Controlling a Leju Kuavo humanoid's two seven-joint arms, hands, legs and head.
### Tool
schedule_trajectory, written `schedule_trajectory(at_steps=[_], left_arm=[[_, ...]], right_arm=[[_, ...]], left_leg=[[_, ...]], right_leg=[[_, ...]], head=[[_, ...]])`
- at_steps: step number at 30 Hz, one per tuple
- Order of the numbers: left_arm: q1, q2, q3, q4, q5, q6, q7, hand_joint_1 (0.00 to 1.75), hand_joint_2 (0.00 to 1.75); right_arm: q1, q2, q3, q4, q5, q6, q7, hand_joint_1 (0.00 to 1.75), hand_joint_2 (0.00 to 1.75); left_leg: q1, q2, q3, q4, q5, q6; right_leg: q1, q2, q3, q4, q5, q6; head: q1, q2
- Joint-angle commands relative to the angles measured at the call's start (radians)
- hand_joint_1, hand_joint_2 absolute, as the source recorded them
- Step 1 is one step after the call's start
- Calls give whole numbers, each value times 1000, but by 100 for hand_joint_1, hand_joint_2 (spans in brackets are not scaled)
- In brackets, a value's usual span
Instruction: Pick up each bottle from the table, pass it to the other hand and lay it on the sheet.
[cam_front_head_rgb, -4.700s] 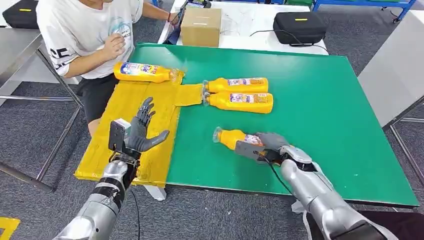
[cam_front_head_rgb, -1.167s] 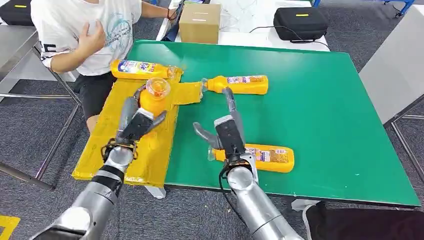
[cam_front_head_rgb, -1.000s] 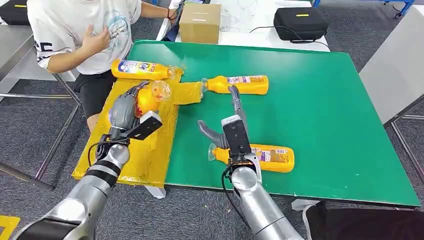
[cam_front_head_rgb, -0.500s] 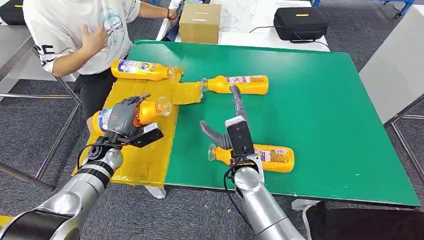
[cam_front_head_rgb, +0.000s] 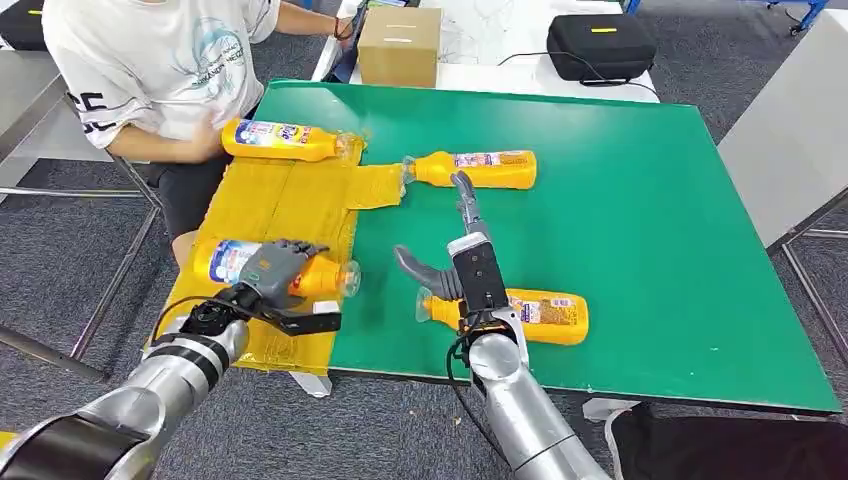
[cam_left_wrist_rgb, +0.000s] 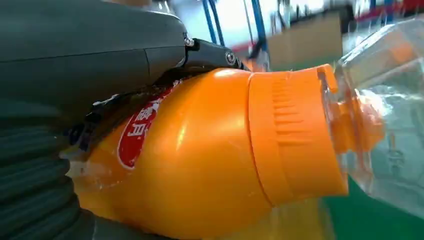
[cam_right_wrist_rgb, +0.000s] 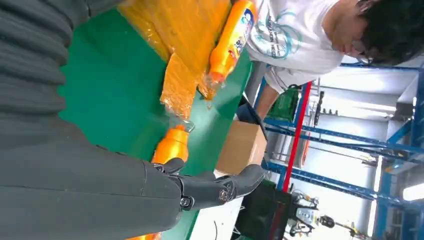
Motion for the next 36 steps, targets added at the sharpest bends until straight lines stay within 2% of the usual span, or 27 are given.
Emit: schedule_trajectory(at_steps=[1,17,19,22,23,24,28,29,33,36], left_arm=[[-27,-19,-46,97,21,-2,17,0,175],[-12,-39,8,87,82,-7,-31,0,175],[-6,-42,34,79,115,-14,-60,0,175],[21,-59,140,42,251,-21,-180,0,175],[37,-65,184,22,310,-26,-232,0,175],[59,-75,230,-12,377,-36,-283,0,175],[207,-66,214,-308,709,-118,-283,0,175],[223,-68,221,-327,751,-128,-283,0,175],[245,-84,254,-362,840,-190,-283,0,175],[240,-120,331,-368,943,-288,-283,0,175]], right_arm=[[-57,-11,18,116,15,8,26,0,175],[-73,-22,19,141,27,21,33,0,175],[-75,-25,22,144,33,26,44,0,175],[-81,-41,42,169,73,39,74,0,175],[-86,-50,61,188,106,43,91,0,0],[-87,-56,74,206,152,17,104,0,0],[-27,-99,110,194,299,-29,192,0,0],[-3,-112,109,178,324,-50,204,0,175],[70,-154,83,107,391,-76,250,0,175],[116,-182,56,78,479,-80,323,0,175]], left_leg=[[1,0,7,-1,-2,-1],[0,0,4,-1,-1,0],[0,0,5,-1,-1,0],[0,0,5,-1,-1,0],[0,-1,4,-1,-1,0],[0,0,3,-1,0,0],[0,-1,7,-2,-2,0],[0,-1,4,-2,-1,0],[1,-5,7,-2,-3,0],[0,-3,4,0,-2,0]], right_leg=[[1,0,7,-1,-2,-1],[0,1,4,0,-1,-1],[0,1,5,0,-1,-1],[0,0,6,-1,-1,-1],[0,0,5,-1,-1,-1],[0,0,3,-1,0,0],[0,-1,7,-2,-2,-1],[0,-1,5,-2,-1,-1],[1,-4,9,-3,-4,-1],[0,-3,5,-1,-3,-1]], head=[[0,0],[0,0],[0,0],[0,0],[0,0],[0,0],[0,0],[0,0],[0,0],[0,0]])
